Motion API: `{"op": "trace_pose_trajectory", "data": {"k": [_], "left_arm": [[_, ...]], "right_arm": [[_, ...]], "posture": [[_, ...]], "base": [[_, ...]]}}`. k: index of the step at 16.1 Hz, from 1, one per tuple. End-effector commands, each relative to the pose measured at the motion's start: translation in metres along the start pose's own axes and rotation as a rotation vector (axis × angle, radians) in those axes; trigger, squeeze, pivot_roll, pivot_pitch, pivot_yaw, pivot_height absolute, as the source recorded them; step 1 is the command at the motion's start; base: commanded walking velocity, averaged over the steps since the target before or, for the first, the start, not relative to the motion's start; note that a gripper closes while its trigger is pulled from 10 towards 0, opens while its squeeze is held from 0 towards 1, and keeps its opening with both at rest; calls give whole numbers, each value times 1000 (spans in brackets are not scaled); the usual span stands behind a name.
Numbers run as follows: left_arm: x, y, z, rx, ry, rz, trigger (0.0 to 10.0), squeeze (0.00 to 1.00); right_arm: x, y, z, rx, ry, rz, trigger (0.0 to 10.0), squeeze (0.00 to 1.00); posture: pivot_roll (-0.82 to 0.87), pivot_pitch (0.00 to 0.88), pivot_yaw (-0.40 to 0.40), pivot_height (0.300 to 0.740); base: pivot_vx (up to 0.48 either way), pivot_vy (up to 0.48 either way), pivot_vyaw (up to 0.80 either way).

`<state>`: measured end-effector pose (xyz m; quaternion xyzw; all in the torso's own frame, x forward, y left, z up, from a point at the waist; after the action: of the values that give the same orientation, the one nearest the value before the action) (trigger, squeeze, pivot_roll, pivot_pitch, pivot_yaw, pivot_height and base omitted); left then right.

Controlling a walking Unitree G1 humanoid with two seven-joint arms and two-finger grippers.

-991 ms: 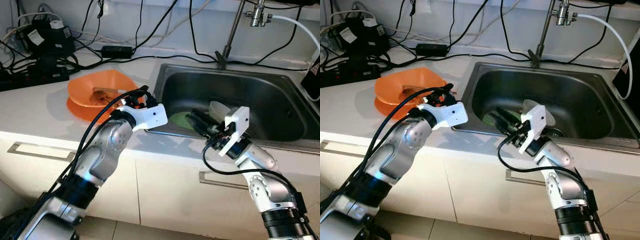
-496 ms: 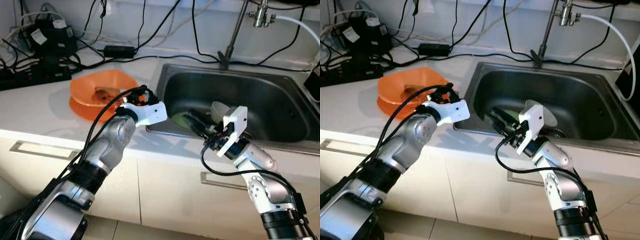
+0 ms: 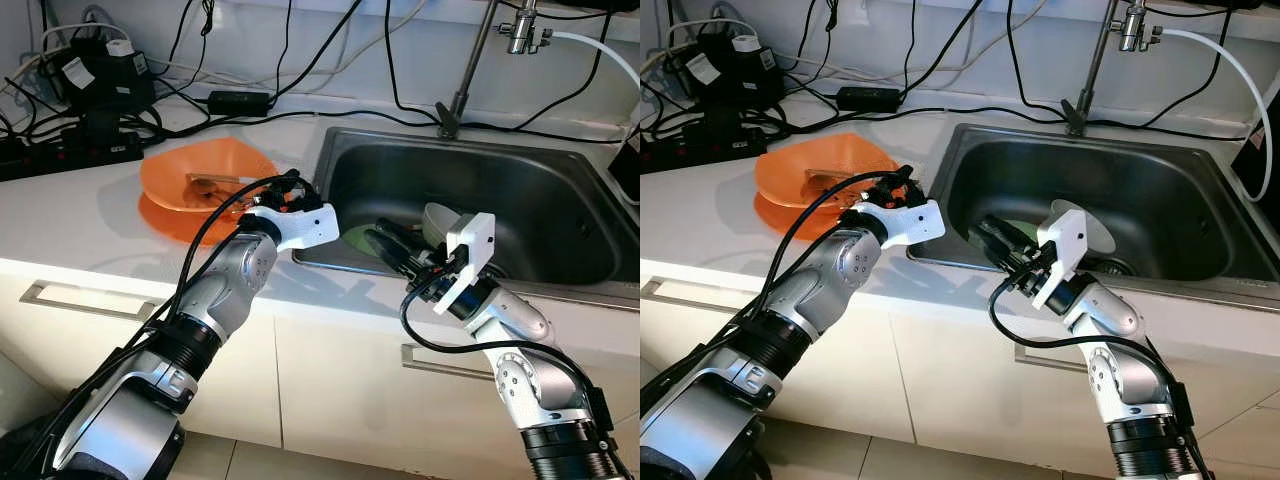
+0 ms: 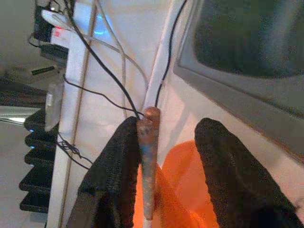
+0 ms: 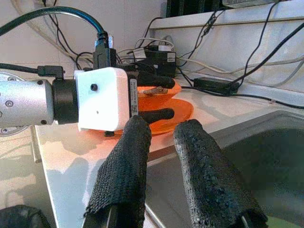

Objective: Kitchen organization

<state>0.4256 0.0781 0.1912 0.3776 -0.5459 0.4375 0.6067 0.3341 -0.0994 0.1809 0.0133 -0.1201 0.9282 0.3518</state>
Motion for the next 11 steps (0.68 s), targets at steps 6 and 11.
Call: {"op": "trace_pose_trajectory", "data": {"k": [6, 11], "left_arm": [[24, -5, 5, -19, -38, 80, 0, 0], [15, -4, 4, -15, -29, 46, 0, 0]], "right_arm": [[2, -3, -2, 6, 4, 3, 10000, 0], [1, -2, -1, 4, 9, -9, 10000, 0]], "posture": [[36, 18, -9, 740], [32, 19, -7, 740]], "base": [[0, 0, 0], [0, 0, 0]]}}
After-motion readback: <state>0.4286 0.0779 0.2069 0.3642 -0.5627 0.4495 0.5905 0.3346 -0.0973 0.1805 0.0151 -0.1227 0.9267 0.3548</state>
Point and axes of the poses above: a point about 5 cm out from each wrist's last joint towards the gripper, its own y axis pointing back from the gripper into the wrist, its own z axis along the axis of the wrist's last joint, x = y × z, the point moved 5 cm from there along -y, pointing out of the wrist towards the gripper, and after that the axes turned 7 degrees about -y, right-handed, at the moved point
